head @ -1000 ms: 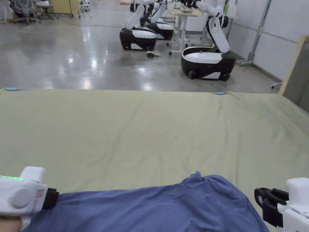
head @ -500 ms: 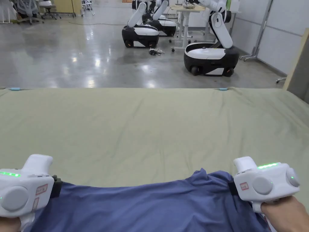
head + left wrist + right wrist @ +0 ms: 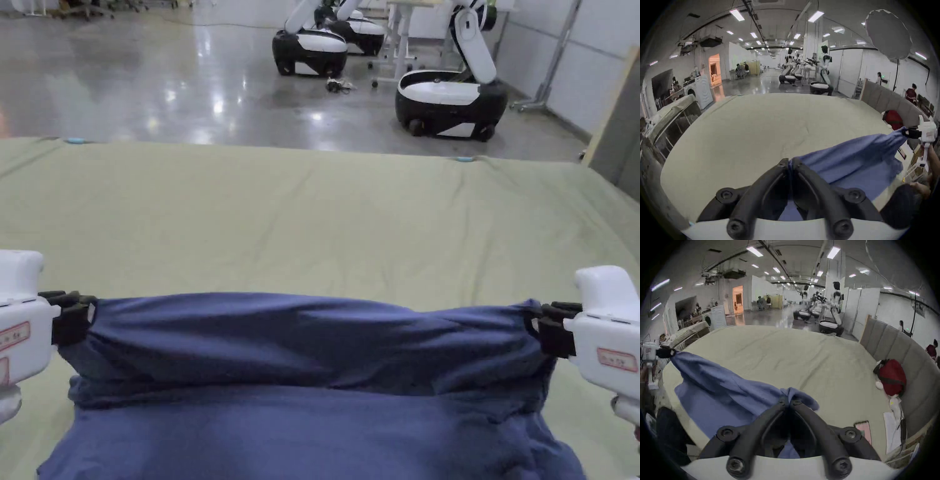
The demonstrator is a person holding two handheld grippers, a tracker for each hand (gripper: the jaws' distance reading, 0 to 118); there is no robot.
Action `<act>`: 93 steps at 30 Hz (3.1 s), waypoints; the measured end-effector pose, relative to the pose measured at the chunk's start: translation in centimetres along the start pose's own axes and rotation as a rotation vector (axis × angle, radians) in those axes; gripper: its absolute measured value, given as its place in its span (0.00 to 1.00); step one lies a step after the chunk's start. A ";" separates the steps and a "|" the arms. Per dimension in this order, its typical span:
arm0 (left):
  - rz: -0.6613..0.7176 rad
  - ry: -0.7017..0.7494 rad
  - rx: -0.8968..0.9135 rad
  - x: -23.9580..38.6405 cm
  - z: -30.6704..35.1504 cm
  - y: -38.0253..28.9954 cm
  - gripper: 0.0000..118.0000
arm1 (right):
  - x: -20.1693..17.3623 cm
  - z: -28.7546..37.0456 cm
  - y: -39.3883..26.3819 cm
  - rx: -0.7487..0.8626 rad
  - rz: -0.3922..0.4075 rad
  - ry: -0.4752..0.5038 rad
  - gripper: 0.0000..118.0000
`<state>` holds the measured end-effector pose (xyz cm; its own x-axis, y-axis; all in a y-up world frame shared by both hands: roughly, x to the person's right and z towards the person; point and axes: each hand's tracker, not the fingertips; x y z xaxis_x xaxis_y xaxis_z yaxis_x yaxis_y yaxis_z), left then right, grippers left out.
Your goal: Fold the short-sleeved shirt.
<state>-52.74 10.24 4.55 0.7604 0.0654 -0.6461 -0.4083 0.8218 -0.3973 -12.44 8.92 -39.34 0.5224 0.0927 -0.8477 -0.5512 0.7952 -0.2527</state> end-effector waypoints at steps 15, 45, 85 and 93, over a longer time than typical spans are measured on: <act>0.006 0.039 0.071 2.8 2.6 -7.3 0.88 | -5.0 4.2 -5.4 0.121 -0.091 -0.021 0.75; 0.564 -0.331 -0.154 -10.3 1.7 -12.0 0.96 | -16.3 6.3 -1.3 0.433 -0.132 0.020 0.02; -0.071 -0.157 -0.336 21.1 -9.9 -8.5 0.15 | -15.0 7.6 -3.9 0.409 -0.180 0.068 0.02; 0.076 -0.325 -0.200 17.4 -3.9 -6.0 0.84 | -12.3 8.1 -5.0 0.387 -0.215 0.074 0.02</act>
<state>-39.07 4.21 -6.86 0.8315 0.3243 -0.4510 -0.5356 0.6834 -0.4961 -10.81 8.67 -23.85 0.5429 -0.1315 -0.8294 -0.1436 0.9586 -0.2460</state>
